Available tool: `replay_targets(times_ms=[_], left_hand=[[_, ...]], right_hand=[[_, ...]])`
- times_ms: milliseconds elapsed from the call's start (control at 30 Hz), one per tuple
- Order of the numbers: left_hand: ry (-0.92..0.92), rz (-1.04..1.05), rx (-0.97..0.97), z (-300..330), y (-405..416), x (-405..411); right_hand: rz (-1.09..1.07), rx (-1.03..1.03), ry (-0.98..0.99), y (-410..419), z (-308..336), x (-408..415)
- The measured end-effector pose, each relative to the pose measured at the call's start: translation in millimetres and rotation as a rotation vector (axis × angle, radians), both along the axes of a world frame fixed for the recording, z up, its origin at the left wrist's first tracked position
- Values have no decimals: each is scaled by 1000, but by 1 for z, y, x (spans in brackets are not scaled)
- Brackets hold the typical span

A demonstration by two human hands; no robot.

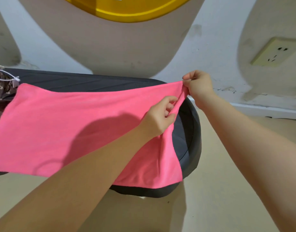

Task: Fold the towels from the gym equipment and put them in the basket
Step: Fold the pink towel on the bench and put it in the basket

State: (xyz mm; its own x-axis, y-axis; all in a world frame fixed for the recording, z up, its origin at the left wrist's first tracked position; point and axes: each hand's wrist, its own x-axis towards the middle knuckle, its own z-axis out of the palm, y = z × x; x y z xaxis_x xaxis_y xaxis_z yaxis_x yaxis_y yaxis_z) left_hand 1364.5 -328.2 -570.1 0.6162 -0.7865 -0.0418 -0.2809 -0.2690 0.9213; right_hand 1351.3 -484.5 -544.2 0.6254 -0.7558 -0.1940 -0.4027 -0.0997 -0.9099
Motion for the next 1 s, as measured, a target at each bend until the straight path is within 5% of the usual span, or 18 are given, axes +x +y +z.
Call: replay_targets(times_ms=[133,433,1000], left_hand=[[12,-152,121,-8,6,-7],[-600,-395,571,-19,41,0],[-784,-507,622,-30,54,-54]], right_hand=[[-39,-184,120,-24,-18,-8],[-24,-163,213,25,-44,-74],[57,-41,309,110,-46,-175]])
